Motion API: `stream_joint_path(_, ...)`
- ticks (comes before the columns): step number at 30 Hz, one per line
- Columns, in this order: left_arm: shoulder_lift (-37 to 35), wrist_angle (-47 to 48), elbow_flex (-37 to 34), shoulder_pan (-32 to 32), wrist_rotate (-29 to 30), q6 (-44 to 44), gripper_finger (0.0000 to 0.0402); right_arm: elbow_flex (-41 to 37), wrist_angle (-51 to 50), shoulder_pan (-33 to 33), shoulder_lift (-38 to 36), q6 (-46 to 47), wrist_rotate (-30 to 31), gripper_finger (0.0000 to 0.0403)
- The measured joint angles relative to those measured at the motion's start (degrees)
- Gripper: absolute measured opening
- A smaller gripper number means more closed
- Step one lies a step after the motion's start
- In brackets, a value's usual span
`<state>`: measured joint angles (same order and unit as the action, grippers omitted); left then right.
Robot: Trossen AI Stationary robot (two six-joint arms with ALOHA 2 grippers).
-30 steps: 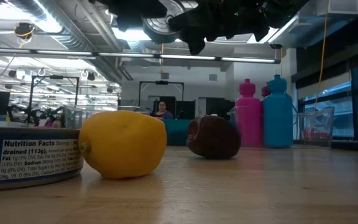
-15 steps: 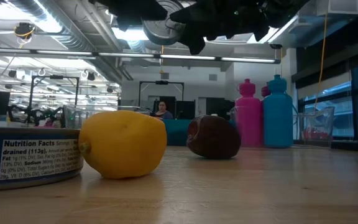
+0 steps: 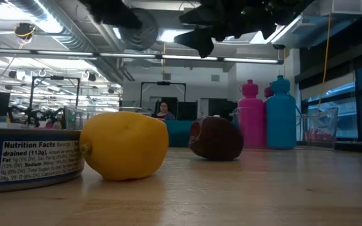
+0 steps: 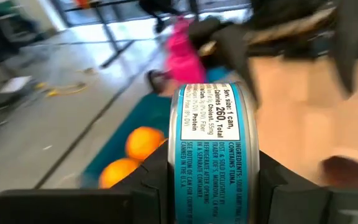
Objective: Pick & Place Food Item
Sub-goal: Put the top yellow blue tuna can into the left transparent bin
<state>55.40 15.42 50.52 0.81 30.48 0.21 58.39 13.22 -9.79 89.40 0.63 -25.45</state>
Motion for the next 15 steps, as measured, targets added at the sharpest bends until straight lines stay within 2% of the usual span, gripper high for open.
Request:
stream_joint_path(3, -2.4, 5.2, 0.0, -0.9, 5.0, -1.6, 0.0115, 0.0, -3.7, -0.4, -2.7, -1.1, 0.7, 0.032)
stream_joint_path(7, -5.6, 6.9, -1.5, -4.9, 5.4, -4.0, 0.0115, 0.0, -9.4, -0.1, -6.9, -3.0, 5.7, 0.0322)
stream_joint_path(11, -9.7, 2.9, -6.8, -10.4, 1.3, -5.0, 0.0115, 0.0, -15.0, -0.1, -10.5, -4.5, 11.3, 0.0322)
stream_joint_path(15, -13.6, -6.4, -13.8, -16.4, -6.2, -5.1, 0.0115, -0.2, -18.0, -0.1, -11.5, -4.5, 13.7, 0.0322)
